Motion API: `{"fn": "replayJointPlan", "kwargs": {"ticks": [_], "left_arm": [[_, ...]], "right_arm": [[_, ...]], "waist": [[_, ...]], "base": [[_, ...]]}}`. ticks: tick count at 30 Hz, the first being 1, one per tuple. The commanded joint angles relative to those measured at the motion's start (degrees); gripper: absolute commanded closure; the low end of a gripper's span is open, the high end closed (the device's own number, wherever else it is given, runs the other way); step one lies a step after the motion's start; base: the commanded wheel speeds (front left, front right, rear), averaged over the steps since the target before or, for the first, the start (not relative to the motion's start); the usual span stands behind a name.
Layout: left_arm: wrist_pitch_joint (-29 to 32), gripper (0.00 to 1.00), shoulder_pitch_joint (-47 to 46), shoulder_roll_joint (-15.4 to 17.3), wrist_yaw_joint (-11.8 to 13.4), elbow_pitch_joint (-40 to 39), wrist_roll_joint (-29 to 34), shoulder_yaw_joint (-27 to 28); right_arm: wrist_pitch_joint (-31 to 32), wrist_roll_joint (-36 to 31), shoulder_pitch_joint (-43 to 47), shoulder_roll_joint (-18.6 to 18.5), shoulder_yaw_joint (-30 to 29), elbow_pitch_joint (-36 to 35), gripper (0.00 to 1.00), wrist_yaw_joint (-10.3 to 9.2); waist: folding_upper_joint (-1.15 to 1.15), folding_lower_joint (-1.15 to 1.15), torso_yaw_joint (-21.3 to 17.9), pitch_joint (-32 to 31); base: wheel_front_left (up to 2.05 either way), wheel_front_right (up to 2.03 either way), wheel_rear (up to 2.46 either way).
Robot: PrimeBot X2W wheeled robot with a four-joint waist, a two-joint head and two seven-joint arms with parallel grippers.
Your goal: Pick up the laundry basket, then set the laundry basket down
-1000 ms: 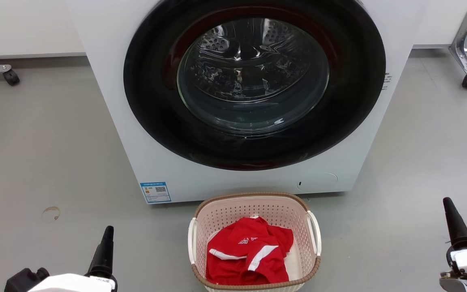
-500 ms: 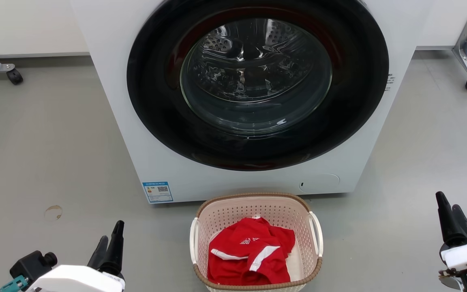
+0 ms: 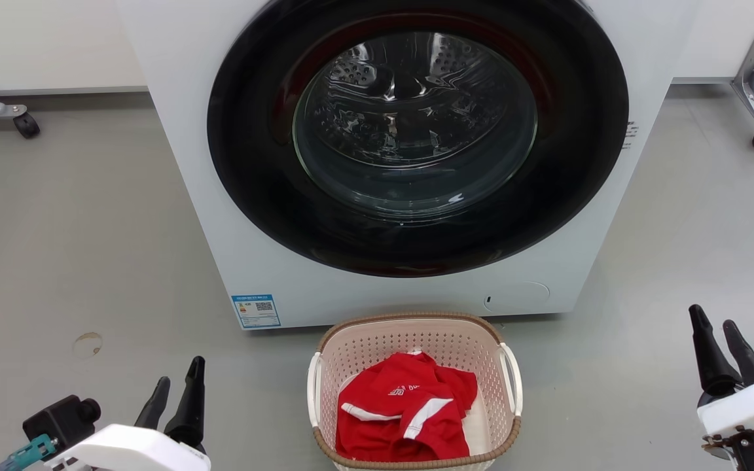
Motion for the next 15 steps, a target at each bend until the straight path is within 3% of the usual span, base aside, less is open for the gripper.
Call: {"fn": "replayJointPlan", "kwargs": {"ticks": [1,15], "left_arm": [[-0.4,0.0,-0.8,1.1,0.5,-2.2,1.7,0.7],[-1.3,0.0,-0.1,2.9,3.2,-4.8,9.7,-1.7]], "right_arm": [[-0.7,-1.8,-2.1,-1.9,0.8,-2.1,0.0,0.21],[-1.7,-9.8,-2.1,-2.6,2.2,-3.5,0.0,0.24]], "waist": [[0.0,0.0,0.0,0.0],[0.0,0.0,0.2,0.1]], "base": [[0.0,0.0,0.0],[0.0,0.0,0.0]]}}
